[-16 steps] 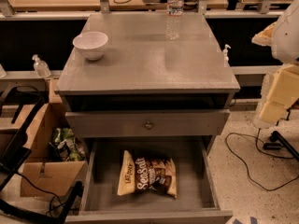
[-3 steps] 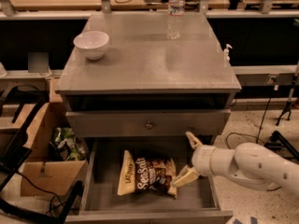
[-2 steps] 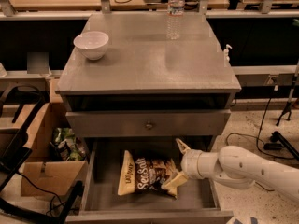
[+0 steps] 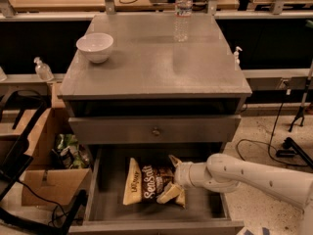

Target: Pick brown chip bag from middle drawer and place on counter

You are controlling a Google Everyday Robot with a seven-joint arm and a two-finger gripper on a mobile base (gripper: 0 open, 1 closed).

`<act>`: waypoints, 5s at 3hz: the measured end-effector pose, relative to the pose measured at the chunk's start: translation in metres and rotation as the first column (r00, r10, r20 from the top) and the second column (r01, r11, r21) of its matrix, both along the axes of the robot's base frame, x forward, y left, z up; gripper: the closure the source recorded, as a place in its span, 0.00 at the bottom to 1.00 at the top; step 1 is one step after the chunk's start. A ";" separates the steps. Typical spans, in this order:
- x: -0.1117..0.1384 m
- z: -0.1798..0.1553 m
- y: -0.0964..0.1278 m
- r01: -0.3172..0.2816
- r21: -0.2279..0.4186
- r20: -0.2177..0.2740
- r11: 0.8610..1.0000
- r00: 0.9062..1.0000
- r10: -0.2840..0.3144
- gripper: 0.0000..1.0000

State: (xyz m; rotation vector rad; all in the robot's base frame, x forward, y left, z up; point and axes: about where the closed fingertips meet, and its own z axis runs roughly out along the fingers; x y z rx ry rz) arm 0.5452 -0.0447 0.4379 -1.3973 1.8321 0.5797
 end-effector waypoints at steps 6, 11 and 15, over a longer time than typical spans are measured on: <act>-0.007 -0.044 0.041 -0.059 0.011 -0.064 0.998 0.996 0.059 1.00; -0.101 0.303 -0.002 0.091 -0.087 0.030 0.992 0.996 -0.089 1.00; -0.045 0.402 -0.031 0.120 -0.213 0.058 0.970 0.992 -0.110 1.00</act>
Offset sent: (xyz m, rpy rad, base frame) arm 0.0016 0.0523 -0.0746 0.0276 0.0983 0.0582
